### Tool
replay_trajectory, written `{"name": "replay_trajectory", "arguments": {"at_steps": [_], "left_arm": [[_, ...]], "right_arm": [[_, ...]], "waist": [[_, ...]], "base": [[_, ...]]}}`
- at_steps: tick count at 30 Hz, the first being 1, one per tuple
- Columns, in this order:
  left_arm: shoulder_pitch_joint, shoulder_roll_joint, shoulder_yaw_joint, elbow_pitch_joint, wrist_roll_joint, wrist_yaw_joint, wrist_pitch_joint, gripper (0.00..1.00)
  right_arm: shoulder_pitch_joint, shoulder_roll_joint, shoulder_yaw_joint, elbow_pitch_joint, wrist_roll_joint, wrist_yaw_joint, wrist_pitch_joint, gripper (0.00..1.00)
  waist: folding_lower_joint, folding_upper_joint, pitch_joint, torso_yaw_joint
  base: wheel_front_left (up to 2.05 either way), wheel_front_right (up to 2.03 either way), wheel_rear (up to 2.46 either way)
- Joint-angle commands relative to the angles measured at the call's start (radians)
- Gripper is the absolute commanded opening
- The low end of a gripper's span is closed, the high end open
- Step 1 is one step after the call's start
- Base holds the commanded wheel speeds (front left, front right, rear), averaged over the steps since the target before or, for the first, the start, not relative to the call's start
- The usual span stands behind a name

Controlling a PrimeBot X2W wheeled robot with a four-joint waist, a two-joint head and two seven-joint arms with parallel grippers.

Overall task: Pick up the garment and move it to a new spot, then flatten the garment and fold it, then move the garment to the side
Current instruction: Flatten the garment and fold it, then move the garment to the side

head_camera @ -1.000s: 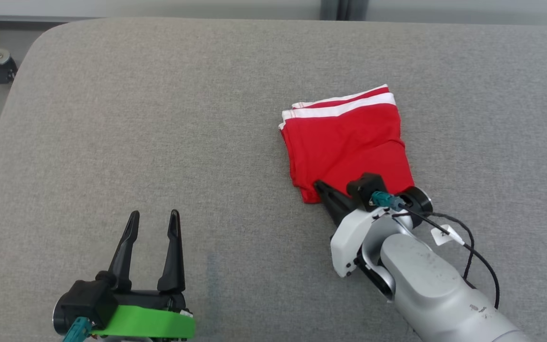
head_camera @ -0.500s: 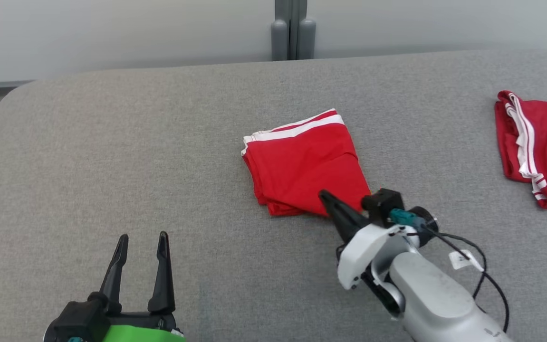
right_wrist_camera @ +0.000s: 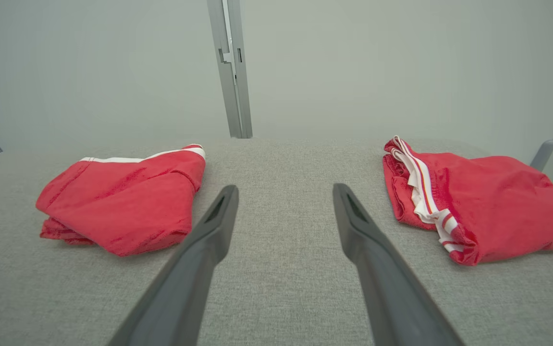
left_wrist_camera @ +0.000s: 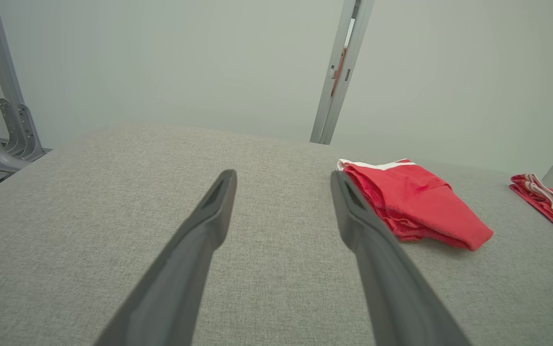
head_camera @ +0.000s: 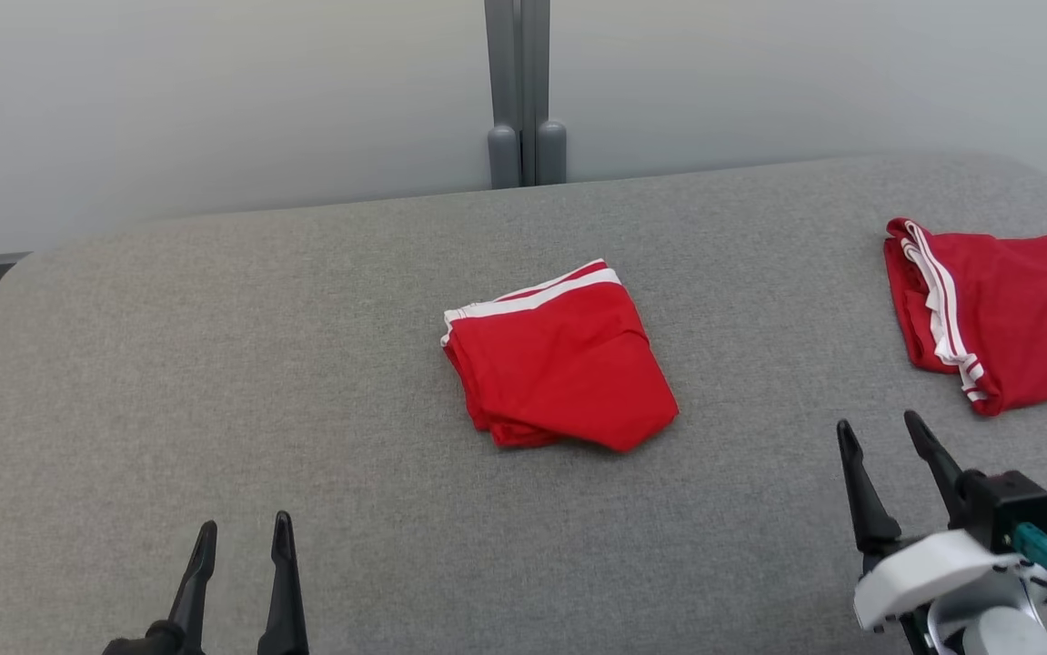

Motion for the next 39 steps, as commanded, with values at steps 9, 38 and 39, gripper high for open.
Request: {"name": "replay_trajectory", "arguments": {"at_steps": [9, 38, 39], "left_arm": [[0.066, 0.002, 0.014, 0.011, 0.013, -0.002, -0.003, 1.0], [-0.148, 0.002, -0.123, 0.034, -0.036, -0.033, -0.002, 1.0], [-0.156, 0.002, -0.125, 0.033, -0.039, -0.031, -0.003, 1.0]], "right_arm": [[0.159, 0.009, -0.048, -0.032, 0.005, -0.001, -0.003, 1.0], [-0.607, 0.055, -0.024, 0.408, 0.224, 0.0, 0.688, 1.0], [-0.624, 0.057, -0.037, 0.44, 0.207, 0.0, 0.694, 1.0]], "waist": [[0.0, -0.0001, -0.046, -0.002], [0.0, -0.0001, 0.238, 0.246], [0.0, -0.0001, 0.244, 0.254]], "base": [[0.0, 0.0, 0.0], [0.0, 0.0, 0.0], [0.0, 0.0, 0.0]]}}
